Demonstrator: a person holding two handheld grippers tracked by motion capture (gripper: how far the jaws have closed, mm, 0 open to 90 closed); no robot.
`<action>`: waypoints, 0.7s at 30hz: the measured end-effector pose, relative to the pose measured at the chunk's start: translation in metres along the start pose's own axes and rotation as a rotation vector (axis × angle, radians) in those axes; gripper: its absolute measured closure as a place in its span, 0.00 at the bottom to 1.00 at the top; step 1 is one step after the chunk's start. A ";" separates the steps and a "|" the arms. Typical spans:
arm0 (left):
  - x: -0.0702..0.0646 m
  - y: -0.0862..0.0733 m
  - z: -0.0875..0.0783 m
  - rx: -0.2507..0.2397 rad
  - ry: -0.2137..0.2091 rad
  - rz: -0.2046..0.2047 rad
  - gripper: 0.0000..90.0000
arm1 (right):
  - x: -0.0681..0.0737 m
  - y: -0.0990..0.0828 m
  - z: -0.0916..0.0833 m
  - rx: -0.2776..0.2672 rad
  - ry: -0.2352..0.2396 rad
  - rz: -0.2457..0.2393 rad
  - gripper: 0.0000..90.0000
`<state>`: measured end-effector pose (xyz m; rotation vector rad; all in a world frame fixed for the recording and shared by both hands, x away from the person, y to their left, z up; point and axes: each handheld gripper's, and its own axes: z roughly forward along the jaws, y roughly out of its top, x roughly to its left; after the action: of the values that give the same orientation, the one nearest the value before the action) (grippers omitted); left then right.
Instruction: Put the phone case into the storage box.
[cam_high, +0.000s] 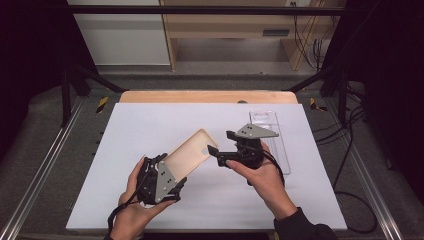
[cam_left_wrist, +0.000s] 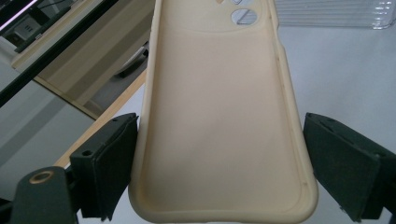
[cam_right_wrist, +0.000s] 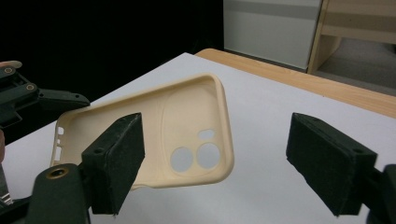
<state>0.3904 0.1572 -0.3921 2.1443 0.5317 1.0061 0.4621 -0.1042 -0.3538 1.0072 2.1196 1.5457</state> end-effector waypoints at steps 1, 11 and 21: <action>-0.001 0.000 0.000 -0.001 0.000 0.003 0.13 | 0.000 -0.001 0.001 0.002 0.003 0.009 0.23; -0.005 0.006 -0.007 -0.023 0.005 0.012 0.13 | -0.011 -0.011 0.015 0.030 0.025 0.090 0.37; -0.006 0.011 -0.012 -0.041 0.013 0.022 0.13 | -0.016 -0.017 0.019 0.046 0.114 0.143 0.51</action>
<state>0.3782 0.1508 -0.3817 2.1124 0.4910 1.0354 0.4791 -0.1055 -0.3784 1.1341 2.2115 1.6646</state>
